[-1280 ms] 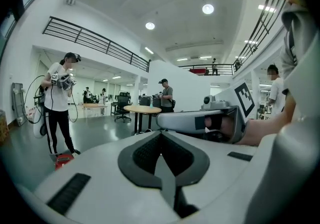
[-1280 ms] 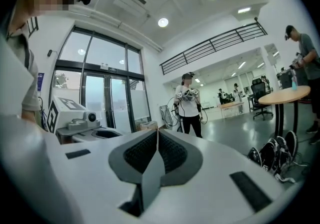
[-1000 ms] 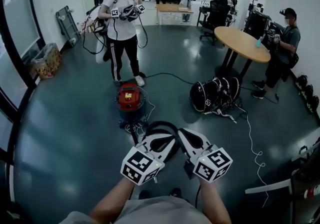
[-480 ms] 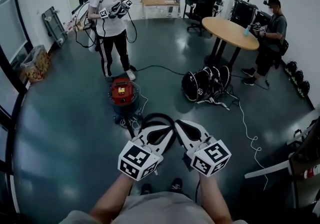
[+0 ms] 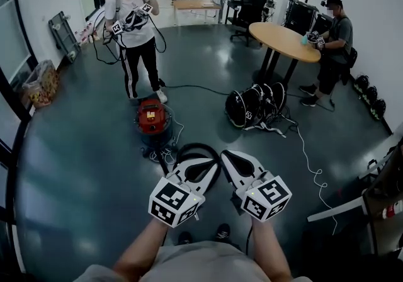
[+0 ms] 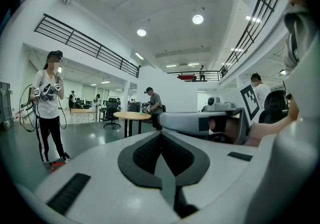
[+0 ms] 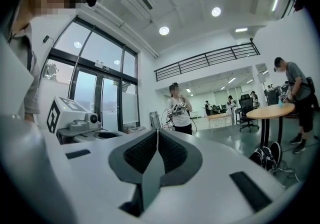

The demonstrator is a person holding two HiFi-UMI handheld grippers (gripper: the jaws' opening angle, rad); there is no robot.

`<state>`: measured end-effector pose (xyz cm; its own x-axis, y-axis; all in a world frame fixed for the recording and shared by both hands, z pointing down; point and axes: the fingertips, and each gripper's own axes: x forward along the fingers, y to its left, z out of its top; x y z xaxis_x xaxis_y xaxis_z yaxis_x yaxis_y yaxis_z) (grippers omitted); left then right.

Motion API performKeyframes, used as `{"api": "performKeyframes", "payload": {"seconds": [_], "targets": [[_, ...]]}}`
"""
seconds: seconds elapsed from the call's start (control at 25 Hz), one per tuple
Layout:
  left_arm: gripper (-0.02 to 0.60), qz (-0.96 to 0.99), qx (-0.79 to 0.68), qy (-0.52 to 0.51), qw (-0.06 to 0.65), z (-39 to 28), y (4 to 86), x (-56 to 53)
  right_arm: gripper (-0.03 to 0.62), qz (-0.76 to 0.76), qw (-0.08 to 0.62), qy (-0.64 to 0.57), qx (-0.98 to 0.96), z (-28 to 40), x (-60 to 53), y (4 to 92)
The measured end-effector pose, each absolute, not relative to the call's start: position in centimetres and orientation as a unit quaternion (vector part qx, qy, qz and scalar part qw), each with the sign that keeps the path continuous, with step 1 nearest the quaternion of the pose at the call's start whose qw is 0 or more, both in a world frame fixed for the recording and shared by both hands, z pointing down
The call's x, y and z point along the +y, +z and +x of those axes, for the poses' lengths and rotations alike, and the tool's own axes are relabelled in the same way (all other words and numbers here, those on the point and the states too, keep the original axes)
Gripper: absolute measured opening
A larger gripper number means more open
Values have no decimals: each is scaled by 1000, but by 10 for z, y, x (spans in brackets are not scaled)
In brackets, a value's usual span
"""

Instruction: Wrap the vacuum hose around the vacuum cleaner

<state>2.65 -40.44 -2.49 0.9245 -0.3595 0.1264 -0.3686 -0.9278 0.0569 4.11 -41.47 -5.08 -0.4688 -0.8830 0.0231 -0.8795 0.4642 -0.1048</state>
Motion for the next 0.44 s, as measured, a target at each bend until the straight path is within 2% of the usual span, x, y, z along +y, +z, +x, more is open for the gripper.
{"api": "performKeyframes", "payload": {"seconds": [0.44], "targets": [[6,982,-176,58,36,16,-25,-401,14,-518,9,-45,854,30,-412,-52]]}}
